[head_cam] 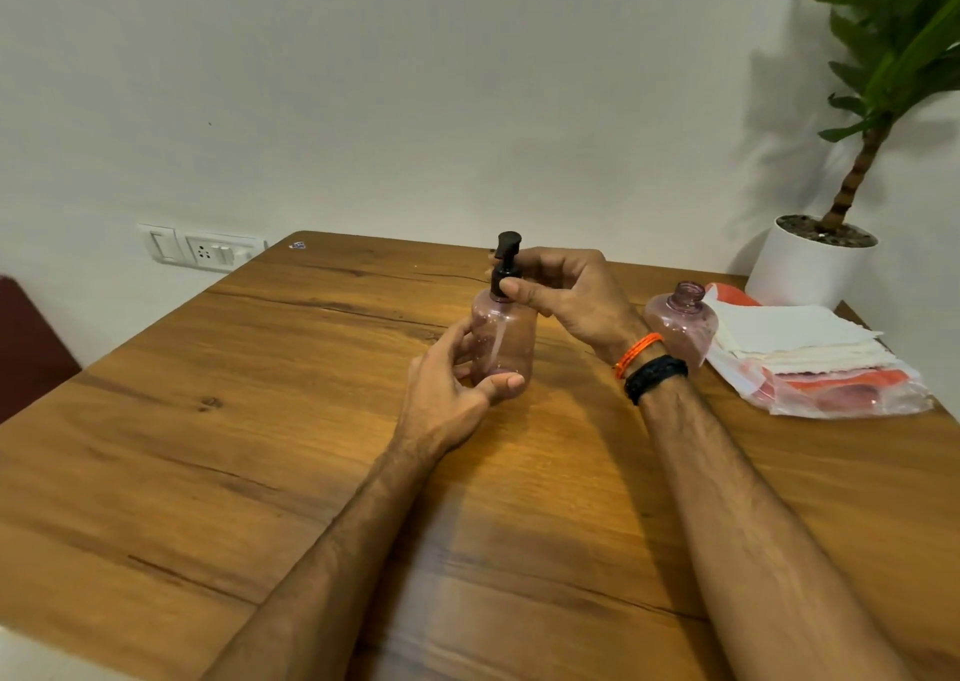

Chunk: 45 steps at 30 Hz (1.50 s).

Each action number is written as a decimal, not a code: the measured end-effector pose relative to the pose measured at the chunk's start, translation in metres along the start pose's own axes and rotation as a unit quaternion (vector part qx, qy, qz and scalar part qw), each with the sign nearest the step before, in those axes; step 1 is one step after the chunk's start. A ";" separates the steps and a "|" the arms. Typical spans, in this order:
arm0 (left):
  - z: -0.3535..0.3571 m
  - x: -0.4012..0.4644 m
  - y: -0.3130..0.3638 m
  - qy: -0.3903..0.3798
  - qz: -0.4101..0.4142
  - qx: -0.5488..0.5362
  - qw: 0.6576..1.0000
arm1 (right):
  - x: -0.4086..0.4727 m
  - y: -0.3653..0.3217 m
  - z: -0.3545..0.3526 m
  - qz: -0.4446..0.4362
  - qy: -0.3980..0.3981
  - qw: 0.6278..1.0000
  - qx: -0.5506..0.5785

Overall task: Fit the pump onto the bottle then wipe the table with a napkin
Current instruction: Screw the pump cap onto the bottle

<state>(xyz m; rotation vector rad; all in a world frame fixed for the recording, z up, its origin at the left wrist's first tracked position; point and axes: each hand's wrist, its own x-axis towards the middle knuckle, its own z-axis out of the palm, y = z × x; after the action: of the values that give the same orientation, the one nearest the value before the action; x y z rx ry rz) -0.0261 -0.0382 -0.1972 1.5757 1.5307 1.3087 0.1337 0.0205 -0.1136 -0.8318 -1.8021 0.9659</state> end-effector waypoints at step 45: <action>-0.003 -0.008 0.010 -0.005 0.003 0.001 1.000 | -0.001 -0.006 0.003 0.002 -0.021 1.000 0.007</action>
<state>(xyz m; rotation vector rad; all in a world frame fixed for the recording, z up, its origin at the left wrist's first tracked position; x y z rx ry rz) -0.0237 -0.0488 -0.1888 1.5872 1.5229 1.3009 0.1305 0.0160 -0.1096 -0.8124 -1.8281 1.0030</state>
